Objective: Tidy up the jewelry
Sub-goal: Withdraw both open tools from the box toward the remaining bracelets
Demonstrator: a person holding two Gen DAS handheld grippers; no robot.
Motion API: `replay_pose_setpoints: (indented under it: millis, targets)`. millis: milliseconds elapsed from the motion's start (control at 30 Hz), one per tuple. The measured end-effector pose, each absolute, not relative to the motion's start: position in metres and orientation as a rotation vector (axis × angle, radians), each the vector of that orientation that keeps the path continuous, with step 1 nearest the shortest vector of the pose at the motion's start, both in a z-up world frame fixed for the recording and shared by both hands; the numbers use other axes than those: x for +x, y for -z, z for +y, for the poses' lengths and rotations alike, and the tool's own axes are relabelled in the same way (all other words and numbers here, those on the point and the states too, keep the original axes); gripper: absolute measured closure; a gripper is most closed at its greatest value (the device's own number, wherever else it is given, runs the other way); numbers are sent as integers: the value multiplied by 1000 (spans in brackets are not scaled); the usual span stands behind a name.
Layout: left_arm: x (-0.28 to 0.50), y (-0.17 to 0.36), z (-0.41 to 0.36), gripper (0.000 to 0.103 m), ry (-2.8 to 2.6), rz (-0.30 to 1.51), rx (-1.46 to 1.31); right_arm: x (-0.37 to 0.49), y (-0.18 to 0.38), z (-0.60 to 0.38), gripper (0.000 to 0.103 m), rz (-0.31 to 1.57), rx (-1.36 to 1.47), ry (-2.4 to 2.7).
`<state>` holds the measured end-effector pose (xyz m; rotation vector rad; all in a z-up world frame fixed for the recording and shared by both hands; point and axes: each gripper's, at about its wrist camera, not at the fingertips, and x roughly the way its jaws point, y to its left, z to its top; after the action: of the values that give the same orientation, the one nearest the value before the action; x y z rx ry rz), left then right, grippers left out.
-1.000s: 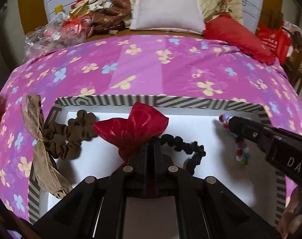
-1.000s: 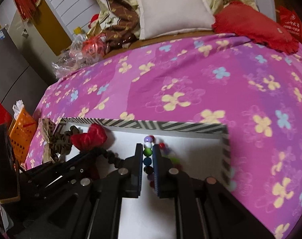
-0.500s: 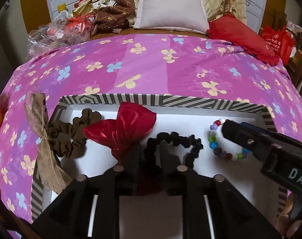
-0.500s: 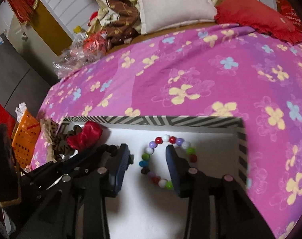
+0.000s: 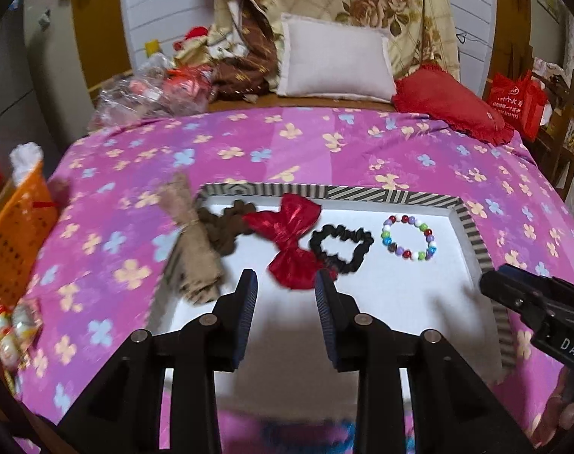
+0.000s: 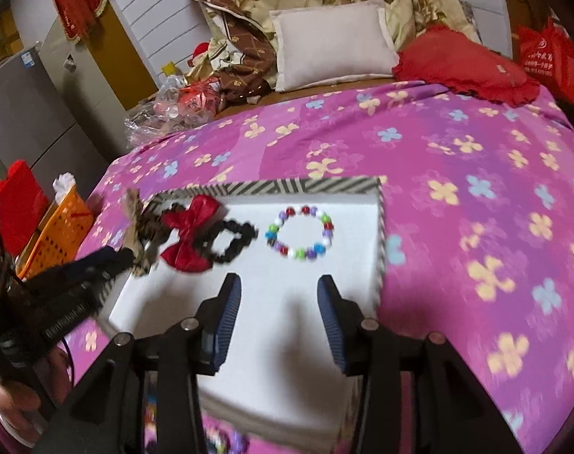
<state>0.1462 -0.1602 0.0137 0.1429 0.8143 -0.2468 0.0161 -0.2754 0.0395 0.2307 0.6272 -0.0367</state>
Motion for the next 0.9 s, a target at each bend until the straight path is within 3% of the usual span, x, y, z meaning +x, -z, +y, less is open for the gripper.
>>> replay_pose_setpoints:
  millis: [600, 900]
  targets:
    - [38, -20, -106, 74, 164, 774, 144, -92, -20, -236, 45, 627, 176, 54]
    - [7, -9, -84, 74, 114, 795, 108, -120, -9, -211, 44, 640, 135, 33]
